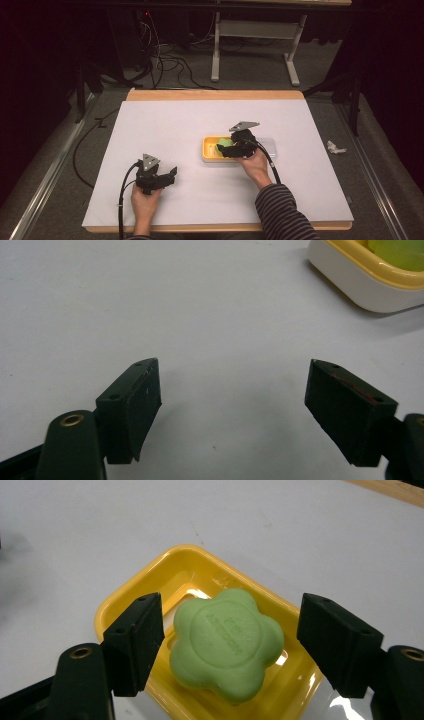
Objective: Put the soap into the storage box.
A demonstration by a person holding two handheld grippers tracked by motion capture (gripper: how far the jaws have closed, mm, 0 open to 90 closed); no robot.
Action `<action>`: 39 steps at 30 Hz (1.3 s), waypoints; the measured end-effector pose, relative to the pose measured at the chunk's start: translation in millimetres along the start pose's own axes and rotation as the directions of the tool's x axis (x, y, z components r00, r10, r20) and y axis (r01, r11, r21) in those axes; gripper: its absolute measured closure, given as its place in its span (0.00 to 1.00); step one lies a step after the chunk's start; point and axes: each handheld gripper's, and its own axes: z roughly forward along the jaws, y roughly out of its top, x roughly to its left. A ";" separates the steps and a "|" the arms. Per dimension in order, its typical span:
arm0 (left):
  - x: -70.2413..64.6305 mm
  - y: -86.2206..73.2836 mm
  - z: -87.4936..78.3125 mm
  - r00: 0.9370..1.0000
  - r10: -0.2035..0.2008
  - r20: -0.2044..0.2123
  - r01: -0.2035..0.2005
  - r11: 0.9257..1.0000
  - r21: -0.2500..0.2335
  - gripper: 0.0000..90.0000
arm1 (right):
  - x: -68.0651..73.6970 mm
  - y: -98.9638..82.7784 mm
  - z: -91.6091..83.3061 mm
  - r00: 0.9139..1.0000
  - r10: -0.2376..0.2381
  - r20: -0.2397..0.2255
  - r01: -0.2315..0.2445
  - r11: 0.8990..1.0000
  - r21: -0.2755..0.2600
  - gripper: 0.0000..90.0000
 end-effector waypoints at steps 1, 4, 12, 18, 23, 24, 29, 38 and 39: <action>0.2 0.1 -0.3 1.000 0.001 0.000 -0.001 1.000 -0.002 0.26 | -0.6 0.2 -2.5 1.000 -0.001 0.001 0.001 1.000 -0.003 0.31; 0.4 0.2 -0.8 1.000 0.003 0.005 -0.003 1.000 -0.004 0.26 | -0.3 0.0 -8.9 1.000 0.003 0.002 -0.003 1.000 -0.014 0.31; 0.2 0.6 -1.2 1.000 -0.008 0.011 0.008 1.000 -0.006 0.25 | -6.7 -5.6 -26.1 0.997 0.082 0.002 -0.081 0.990 -0.111 0.31; 0.2 0.6 -1.6 1.000 -0.007 0.015 0.007 1.000 -0.010 0.25 | -8.7 -9.3 -30.0 0.997 0.081 0.004 -0.080 0.990 -0.112 0.31; 0.7 0.8 -1.5 1.000 -0.006 0.011 0.006 1.000 -0.004 0.26 | -12.4 -13.5 -40.4 0.997 0.080 0.007 -0.078 0.989 -0.127 0.30; 0.8 0.9 -1.6 1.000 -0.007 0.013 0.007 1.000 -0.004 0.26 | -12.4 -13.5 -40.4 0.997 0.080 0.007 -0.078 0.989 -0.127 0.30; 0.6 1.0 -1.9 1.000 -0.011 0.019 0.012 1.000 -0.008 0.26 | -19.6 -18.0 -53.6 0.997 0.079 0.025 -0.074 0.986 -0.147 0.26; 1.0 1.2 -2.1 1.000 -0.010 0.017 0.010 1.000 -0.010 0.25 | -26.8 -26.4 -73.4 0.993 0.112 0.039 -0.102 0.975 -0.197 0.22; 0.9 1.1 -2.2 1.000 -0.010 0.017 0.010 1.000 -0.011 0.25 | -27.8 -27.9 -76.1 0.993 0.108 0.044 -0.097 0.975 -0.198 0.22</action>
